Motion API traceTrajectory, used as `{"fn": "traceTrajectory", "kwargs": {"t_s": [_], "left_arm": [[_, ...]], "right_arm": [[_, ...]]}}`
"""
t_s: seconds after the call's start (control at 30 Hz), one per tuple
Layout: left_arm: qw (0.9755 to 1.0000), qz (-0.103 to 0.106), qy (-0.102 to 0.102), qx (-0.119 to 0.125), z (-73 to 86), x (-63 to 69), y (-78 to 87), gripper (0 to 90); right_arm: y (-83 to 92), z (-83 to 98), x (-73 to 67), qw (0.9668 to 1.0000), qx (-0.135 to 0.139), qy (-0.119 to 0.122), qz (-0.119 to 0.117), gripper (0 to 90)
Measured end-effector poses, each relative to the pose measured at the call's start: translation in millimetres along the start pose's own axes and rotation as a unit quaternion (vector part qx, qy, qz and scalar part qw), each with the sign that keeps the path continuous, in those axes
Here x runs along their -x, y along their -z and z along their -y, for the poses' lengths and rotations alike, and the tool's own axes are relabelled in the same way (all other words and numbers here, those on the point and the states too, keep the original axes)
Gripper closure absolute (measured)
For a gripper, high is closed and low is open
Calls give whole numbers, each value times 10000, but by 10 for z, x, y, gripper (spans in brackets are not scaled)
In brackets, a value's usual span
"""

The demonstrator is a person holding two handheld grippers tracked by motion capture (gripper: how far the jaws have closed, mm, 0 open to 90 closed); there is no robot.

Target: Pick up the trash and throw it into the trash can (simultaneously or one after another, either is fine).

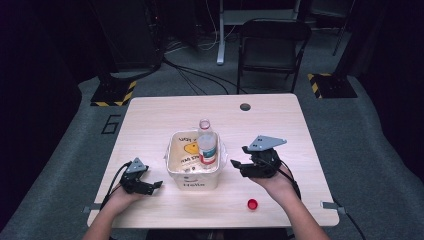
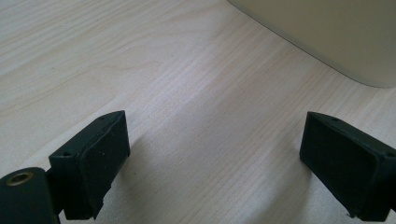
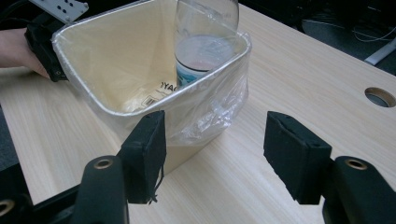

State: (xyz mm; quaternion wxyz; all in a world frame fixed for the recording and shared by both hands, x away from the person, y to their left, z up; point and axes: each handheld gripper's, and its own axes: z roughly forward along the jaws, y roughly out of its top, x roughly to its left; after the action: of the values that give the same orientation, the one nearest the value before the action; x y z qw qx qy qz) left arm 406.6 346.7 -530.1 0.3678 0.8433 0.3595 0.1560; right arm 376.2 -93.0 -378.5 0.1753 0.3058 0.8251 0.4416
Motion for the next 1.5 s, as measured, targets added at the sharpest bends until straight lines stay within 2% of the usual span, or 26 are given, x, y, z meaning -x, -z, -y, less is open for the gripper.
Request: {"fn": "traceTrajectory", "kwargs": {"t_s": [0.07,0.43,0.77,0.93,1.5], "left_arm": [[10000,-1,0,1,0,0,0,81],[10000,3,-1,12,2,3,0,81],[10000,-7,6,31,4,6,-4,81],[10000,-5,18,37,5,8,-5,81],[10000,-1,-9,-12,2,6,0,80]], "right_arm": [[32,45,-10,10000,28,2,-10,385],[122,302,0,9993,-54,-361,33,409],[212,549,-19,9990,-16,-449,85,423],[242,700,-19,9982,-4,-591,82,423],[238,1148,-134,9976,-272,-617,133,416]]}}
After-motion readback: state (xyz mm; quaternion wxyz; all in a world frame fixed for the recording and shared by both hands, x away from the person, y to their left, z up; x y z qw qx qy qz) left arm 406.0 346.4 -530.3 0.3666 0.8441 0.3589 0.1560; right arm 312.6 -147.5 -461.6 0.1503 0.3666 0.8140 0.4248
